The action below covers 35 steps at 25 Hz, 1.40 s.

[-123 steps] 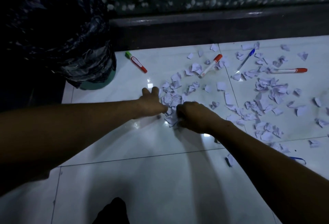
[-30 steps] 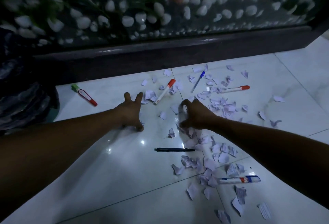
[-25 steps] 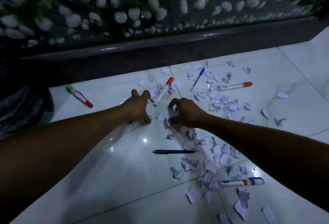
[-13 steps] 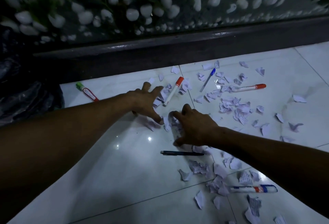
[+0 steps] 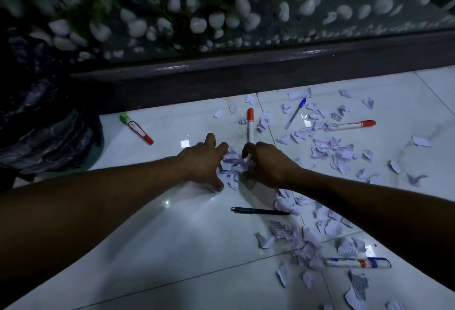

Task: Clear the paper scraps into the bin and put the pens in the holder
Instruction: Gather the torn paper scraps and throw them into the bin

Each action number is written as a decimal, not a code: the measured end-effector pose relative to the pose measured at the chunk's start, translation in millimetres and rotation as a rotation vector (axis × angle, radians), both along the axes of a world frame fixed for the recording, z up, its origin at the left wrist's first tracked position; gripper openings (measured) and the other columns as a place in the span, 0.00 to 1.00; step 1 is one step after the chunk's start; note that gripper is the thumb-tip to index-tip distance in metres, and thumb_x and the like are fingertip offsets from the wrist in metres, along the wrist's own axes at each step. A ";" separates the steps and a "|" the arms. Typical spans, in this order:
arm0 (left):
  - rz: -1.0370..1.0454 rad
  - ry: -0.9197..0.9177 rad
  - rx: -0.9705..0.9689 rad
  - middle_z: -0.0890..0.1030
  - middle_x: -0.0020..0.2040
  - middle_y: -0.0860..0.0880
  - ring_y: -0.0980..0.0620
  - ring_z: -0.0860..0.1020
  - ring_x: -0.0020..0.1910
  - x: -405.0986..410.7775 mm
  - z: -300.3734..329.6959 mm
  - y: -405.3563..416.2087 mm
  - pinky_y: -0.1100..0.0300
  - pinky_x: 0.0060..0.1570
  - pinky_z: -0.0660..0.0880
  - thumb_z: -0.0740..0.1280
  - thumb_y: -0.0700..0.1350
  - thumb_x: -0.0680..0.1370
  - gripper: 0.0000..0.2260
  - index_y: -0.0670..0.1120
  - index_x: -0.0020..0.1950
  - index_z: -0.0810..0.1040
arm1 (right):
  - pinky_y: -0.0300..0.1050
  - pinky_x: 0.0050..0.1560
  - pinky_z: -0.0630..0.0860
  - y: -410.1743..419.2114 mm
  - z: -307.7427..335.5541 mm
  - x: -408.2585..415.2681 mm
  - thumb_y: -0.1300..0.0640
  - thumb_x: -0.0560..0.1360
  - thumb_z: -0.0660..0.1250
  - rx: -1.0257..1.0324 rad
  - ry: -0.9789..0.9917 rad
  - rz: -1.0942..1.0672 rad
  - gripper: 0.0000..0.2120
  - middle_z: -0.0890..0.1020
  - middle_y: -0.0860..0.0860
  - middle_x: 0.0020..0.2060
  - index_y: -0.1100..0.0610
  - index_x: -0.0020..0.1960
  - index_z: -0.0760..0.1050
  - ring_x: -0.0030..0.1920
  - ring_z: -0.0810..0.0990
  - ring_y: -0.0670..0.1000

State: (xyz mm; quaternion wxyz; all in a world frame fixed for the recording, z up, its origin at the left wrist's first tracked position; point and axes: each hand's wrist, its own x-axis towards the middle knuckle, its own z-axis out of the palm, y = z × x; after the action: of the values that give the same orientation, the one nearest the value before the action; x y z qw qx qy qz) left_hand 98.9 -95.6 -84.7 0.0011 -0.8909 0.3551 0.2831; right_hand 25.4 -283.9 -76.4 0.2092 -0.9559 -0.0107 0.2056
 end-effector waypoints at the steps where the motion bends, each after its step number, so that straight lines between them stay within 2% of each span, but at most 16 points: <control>1: 0.014 0.002 -0.005 0.64 0.66 0.44 0.45 0.76 0.55 -0.9 2.5 0.9 0.50 0.50 0.80 0.78 0.63 0.62 0.45 0.51 0.71 0.61 | 0.43 0.46 0.73 -0.4 4.9 0.6 0.48 0.72 0.75 -0.016 -0.004 -0.005 0.25 0.77 0.55 0.56 0.53 0.64 0.71 0.49 0.76 0.52; 5: 0.067 -0.013 0.054 0.56 0.73 0.43 0.40 0.74 0.64 3.3 9.2 8.6 0.51 0.55 0.78 0.76 0.71 0.58 0.60 0.54 0.78 0.46 | 0.45 0.44 0.74 -6.2 14.4 -3.2 0.37 0.67 0.75 -0.156 0.077 -0.044 0.38 0.75 0.52 0.59 0.50 0.70 0.66 0.51 0.75 0.51; 8: 0.069 0.043 0.132 0.53 0.74 0.43 0.38 0.72 0.66 -1.1 7.3 11.7 0.49 0.58 0.77 0.76 0.71 0.59 0.63 0.57 0.79 0.38 | 0.46 0.45 0.76 -3.1 8.6 -11.4 0.33 0.64 0.75 -0.216 0.091 -0.045 0.45 0.74 0.53 0.61 0.50 0.73 0.61 0.52 0.76 0.52; 10: 0.073 0.035 0.096 0.55 0.73 0.42 0.39 0.74 0.62 -7.7 3.8 9.0 0.51 0.58 0.78 0.77 0.68 0.61 0.60 0.56 0.80 0.42 | 0.45 0.43 0.74 4.6 4.3 -13.7 0.34 0.64 0.76 -0.218 0.061 -0.033 0.47 0.72 0.54 0.63 0.51 0.74 0.59 0.50 0.74 0.52; 13: 0.109 0.049 -0.053 0.62 0.67 0.43 0.43 0.78 0.53 -19.7 -3.1 -0.5 0.57 0.54 0.77 0.79 0.59 0.66 0.46 0.53 0.76 0.58 | 0.42 0.43 0.71 19.9 -0.4 -14.0 0.40 0.67 0.77 -0.128 0.039 -0.012 0.41 0.71 0.55 0.61 0.51 0.71 0.61 0.46 0.71 0.51; 17: 0.234 0.087 -0.246 0.71 0.60 0.41 0.41 0.78 0.54 -32.4 -9.7 -11.7 0.58 0.50 0.73 0.76 0.48 0.71 0.28 0.47 0.68 0.69 | 0.42 0.45 0.69 35.0 -10.4 -12.4 0.49 0.71 0.76 -0.044 -0.014 -0.078 0.29 0.75 0.56 0.57 0.54 0.67 0.69 0.48 0.75 0.54; 21: 0.364 0.116 -0.373 0.81 0.52 0.40 0.42 0.79 0.52 -33.0 -7.8 -14.1 0.60 0.44 0.69 0.73 0.43 0.74 0.10 0.44 0.49 0.73 | 0.42 0.43 0.69 37.9 -17.8 -10.6 0.55 0.73 0.73 0.091 -0.084 -0.159 0.13 0.82 0.56 0.49 0.59 0.54 0.78 0.47 0.80 0.55; 23: 0.427 0.133 -0.396 0.82 0.50 0.40 0.42 0.80 0.51 -34.1 -5.5 -12.8 0.61 0.43 0.68 0.71 0.42 0.76 0.07 0.44 0.45 0.73 | 0.38 0.38 0.69 37.9 -14.9 -10.3 0.53 0.76 0.71 0.166 -0.081 -0.182 0.07 0.82 0.53 0.43 0.57 0.47 0.78 0.43 0.79 0.52; 26: 0.457 0.121 -0.420 0.83 0.51 0.41 0.44 0.80 0.51 -29.9 1.9 -10.1 0.61 0.45 0.68 0.69 0.44 0.78 0.06 0.42 0.47 0.77 | 0.31 0.32 0.64 35.8 -1.6 -4.6 0.52 0.76 0.71 0.184 -0.090 -0.143 0.13 0.75 0.45 0.34 0.48 0.36 0.70 0.37 0.74 0.49; 31: 0.422 0.049 -0.490 0.83 0.49 0.43 0.44 0.81 0.50 -3.6 46.2 0.3 0.61 0.44 0.69 0.72 0.43 0.73 0.06 0.43 0.47 0.78 | 0.32 0.30 0.64 42.2 46.9 19.6 0.56 0.75 0.71 0.189 -0.173 -0.109 0.15 0.76 0.45 0.31 0.49 0.34 0.69 0.35 0.77 0.50; 34: 0.340 -0.030 -0.505 0.84 0.42 0.49 0.48 0.83 0.45 22.8 95.0 23.3 0.60 0.40 0.74 0.75 0.40 0.68 0.07 0.46 0.42 0.80 | 0.39 0.37 0.73 60.7 94.2 42.8 0.53 0.77 0.68 0.149 -0.258 -0.037 0.11 0.82 0.46 0.34 0.52 0.36 0.75 0.37 0.82 0.49; 35: 0.309 -0.064 -0.522 0.85 0.40 0.49 0.50 0.84 0.43 33.4 114.0 35.1 0.59 0.41 0.77 0.76 0.39 0.67 0.07 0.47 0.41 0.82 | 0.39 0.40 0.76 70.4 111.3 53.0 0.52 0.77 0.67 0.166 -0.308 -0.015 0.11 0.84 0.46 0.33 0.53 0.36 0.78 0.37 0.83 0.45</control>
State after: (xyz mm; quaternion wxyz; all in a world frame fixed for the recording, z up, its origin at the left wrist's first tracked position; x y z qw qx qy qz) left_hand 132.2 -60.4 29.3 -0.2598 -0.9130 0.2758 0.1512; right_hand 78.3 -213.5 34.8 0.2849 -0.9556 -0.0523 0.0538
